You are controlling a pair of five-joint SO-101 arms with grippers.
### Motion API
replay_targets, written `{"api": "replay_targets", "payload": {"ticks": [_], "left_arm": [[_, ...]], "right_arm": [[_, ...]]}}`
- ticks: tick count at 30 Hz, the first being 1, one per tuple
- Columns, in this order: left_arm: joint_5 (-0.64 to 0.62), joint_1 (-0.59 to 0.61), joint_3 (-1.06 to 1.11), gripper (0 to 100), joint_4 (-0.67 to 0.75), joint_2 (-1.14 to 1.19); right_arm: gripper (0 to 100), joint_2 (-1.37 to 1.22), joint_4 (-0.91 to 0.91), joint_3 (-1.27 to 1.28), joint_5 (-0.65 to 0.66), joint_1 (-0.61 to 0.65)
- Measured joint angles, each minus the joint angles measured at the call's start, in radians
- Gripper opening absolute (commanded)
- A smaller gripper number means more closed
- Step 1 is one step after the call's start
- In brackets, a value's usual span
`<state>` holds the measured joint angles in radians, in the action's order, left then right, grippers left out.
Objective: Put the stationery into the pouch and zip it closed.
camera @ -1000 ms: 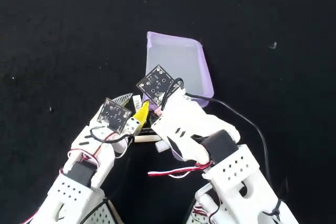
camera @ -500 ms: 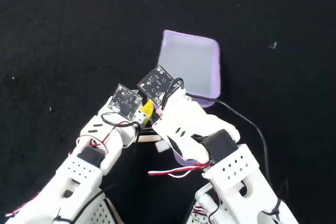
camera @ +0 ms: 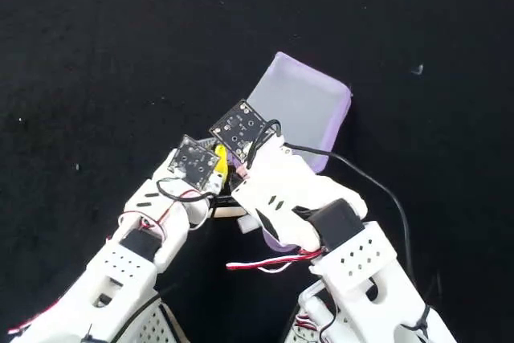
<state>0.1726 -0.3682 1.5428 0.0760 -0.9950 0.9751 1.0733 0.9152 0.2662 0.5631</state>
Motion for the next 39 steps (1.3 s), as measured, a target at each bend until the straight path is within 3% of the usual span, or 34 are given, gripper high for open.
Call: {"api": "replay_targets", "payload": {"ticks": [11,21,24,31,39], "left_arm": [[0.0,0.15,0.078,3,0.0,-0.173],[0.0,0.296,0.08,3,-0.003,-0.183],[0.0,0.298,0.077,3,-0.077,-0.193],[-0.005,0.298,-0.006,3,-0.276,-0.195],[-0.262,0.299,-0.043,3,-0.29,-0.195]], "right_arm": [[1.1,0.0,-0.005,-0.002,-0.002,-0.077],[1.2,0.005,0.135,-0.058,0.0,-0.083],[1.8,0.005,0.137,-0.058,0.0,-0.081],[23.8,0.005,-0.017,0.046,-0.008,-0.038],[21.0,0.005,-0.203,0.198,-0.071,0.075]]}}
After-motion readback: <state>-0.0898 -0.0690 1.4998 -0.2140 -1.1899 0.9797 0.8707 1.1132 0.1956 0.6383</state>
